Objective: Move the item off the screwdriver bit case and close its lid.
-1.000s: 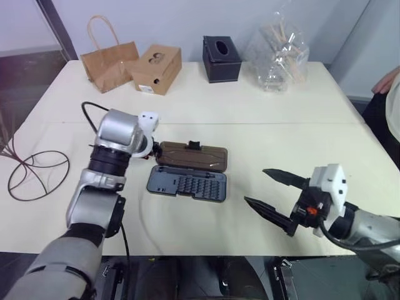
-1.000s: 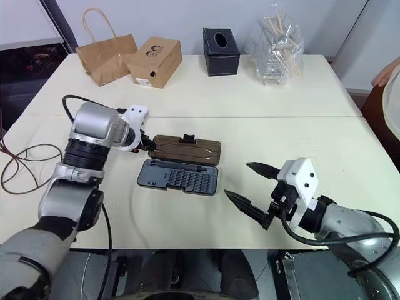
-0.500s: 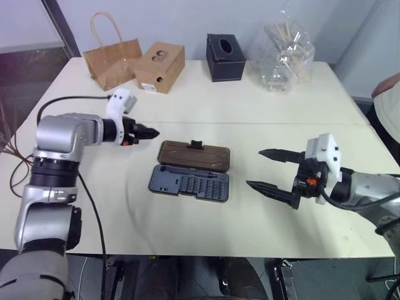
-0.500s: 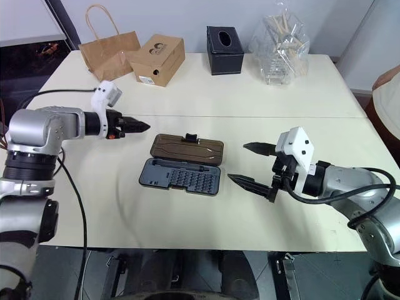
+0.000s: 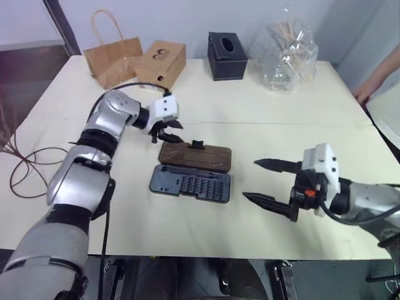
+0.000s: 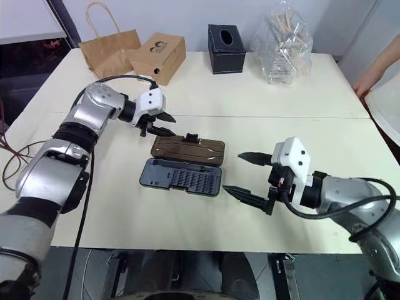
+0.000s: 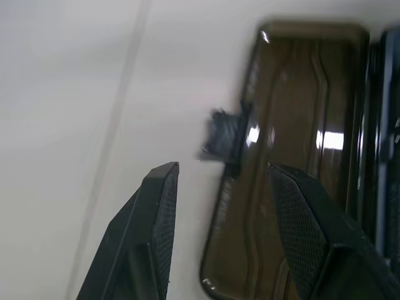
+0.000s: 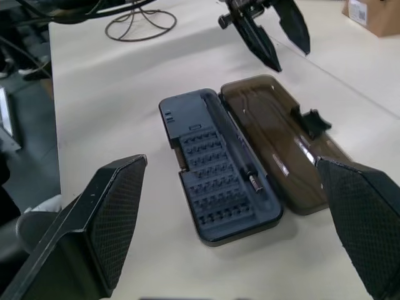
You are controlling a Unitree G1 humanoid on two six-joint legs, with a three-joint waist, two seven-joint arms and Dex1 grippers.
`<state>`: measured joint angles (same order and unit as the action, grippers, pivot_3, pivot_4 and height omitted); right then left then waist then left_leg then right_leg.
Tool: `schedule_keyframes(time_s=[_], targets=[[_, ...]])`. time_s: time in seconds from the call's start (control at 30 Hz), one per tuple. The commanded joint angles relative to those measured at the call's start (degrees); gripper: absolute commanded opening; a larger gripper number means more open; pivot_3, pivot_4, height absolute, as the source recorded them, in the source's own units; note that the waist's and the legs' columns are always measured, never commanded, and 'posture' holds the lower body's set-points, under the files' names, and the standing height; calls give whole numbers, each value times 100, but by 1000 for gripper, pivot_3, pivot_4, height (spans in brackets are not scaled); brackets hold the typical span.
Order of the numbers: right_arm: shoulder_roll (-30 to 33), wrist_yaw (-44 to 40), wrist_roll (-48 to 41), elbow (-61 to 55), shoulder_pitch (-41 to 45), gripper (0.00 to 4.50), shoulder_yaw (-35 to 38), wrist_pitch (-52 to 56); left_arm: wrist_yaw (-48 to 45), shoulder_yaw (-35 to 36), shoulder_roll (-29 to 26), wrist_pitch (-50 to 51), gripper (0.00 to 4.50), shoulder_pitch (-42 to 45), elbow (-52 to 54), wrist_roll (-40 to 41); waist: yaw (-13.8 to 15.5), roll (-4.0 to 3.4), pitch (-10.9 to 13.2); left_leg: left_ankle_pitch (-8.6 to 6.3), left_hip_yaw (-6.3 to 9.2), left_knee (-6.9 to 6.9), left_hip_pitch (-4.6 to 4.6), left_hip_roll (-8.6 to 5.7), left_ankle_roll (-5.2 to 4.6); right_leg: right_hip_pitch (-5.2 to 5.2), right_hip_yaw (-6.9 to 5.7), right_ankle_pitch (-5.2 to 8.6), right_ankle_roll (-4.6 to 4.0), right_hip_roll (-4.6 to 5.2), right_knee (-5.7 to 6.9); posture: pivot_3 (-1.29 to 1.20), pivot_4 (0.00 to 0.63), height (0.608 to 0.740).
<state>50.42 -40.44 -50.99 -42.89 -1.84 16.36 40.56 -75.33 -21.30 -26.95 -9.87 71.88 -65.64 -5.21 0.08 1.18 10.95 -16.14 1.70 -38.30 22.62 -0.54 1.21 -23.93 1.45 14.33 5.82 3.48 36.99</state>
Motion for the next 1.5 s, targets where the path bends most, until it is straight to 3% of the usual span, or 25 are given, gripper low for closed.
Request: schedule_keyframes(time_s=[0.03,0.27,0.7,0.8,0.9,1.07,1.5], targets=[[-97,364,-248,-512,-260,4500,434,30,100,-8,55,-410,2332,297,-532,-390,0,1,1,0,0,0,1,1,0,-1,0,0,0,0,2,0,150,737],[-75,661,-547,-949,-890,4500,955,40,632,158,376,-233,2332,364,-1020,-751,42,8,4,0,1,-3,-1,2,0,1,0,0,1,0,5,0,150,737],[204,676,-887,-1127,-1139,4500,1246,7,1136,282,576,186,2332,320,-1202,-1119,46,14,7,0,1,-4,-3,3,0,4,0,0,2,-2,7,0,150,737],[228,696,-922,-1143,-1144,4500,1280,0,815,242,556,411,1477,274,-1230,-1206,45,14,7,0,1,-3,-4,2,0,4,0,0,2,-3,7,0,150,737],[246,742,-993,-1157,-1125,4500,1313,-9,609,213,539,573,54,214,-1242,-1298,39,13,5,0,0,-3,-9,2,0,9,0,0,2,-4,7,0,150,737],[242,839,-1069,-1198,-1149,4500,1342,-19,484,195,559,540,54,116,-1219,-1453,65,16,-3,-1,8,-4,-25,4,-1,33,-5,2,3,-3,1,0,150,737],[323,666,-942,-1012,-1121,4500,1126,-35,-1204,247,478,-996,54,-258,-622,-1216,59,16,-4,-1,7,-4,-25,5,-2,34,-4,2,3,0,-1,0,150,737]])
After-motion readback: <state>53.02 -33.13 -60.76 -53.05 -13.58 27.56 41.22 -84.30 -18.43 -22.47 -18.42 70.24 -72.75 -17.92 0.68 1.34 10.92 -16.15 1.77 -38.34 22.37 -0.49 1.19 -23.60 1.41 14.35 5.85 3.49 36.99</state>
